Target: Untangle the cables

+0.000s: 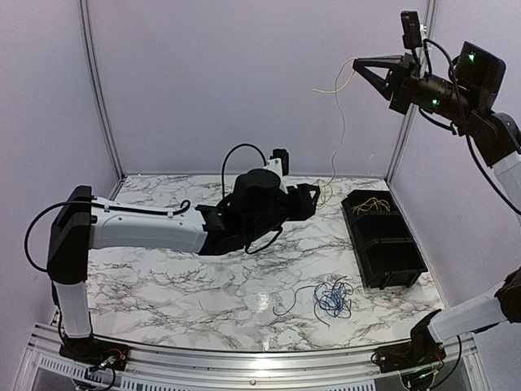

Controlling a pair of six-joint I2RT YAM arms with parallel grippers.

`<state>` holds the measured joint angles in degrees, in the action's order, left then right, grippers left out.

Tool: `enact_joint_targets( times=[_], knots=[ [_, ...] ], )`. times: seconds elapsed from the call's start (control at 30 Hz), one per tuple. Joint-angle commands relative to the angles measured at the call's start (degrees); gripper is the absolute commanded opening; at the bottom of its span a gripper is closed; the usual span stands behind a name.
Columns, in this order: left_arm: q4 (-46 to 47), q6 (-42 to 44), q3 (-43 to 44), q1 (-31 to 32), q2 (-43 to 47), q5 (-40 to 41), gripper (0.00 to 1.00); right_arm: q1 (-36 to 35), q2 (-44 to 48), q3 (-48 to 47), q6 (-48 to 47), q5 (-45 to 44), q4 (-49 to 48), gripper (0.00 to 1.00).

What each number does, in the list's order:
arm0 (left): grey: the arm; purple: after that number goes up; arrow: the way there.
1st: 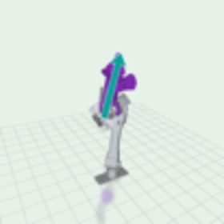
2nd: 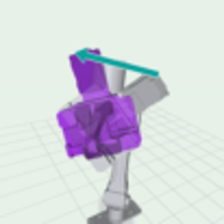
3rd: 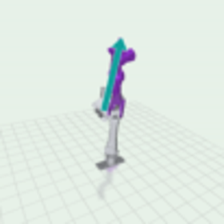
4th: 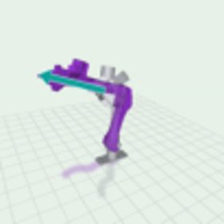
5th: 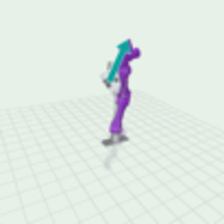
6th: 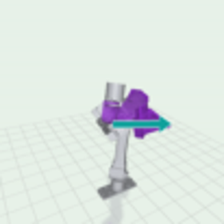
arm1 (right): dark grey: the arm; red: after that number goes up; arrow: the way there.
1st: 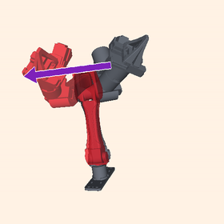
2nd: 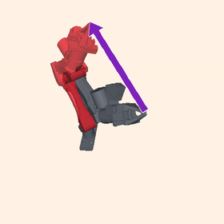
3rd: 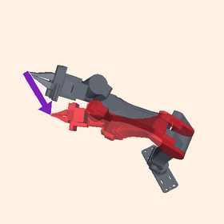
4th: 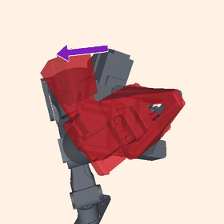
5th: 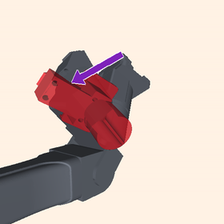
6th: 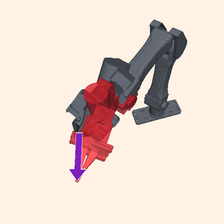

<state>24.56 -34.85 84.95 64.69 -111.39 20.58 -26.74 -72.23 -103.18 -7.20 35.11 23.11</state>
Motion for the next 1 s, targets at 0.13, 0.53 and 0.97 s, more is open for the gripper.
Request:
enact_joint_targets(
  times=[0.13, 0.53, 0.97],
  knots=[
    [0.5, 2.1, 9.7, -2.0, -8.1, -4.5, 0.41, 0.0, -1.6, -4.2, 1.9, 1.2, -0.6, 0.00],
    [-3.6, -9.6, -0.3, -5.9, -15.3, -9.6, 0.06, 1.5, -11.9, -32.8, 4.1, -2.4, -1.4, 0.00],
    [-3.6, -8.6, -6.1, -4.9, -10.8, -15.5, 0.09, 5.5, -7.7, -19.4, 0.0, -7.7, -2.6, 0.00]
  ],
)
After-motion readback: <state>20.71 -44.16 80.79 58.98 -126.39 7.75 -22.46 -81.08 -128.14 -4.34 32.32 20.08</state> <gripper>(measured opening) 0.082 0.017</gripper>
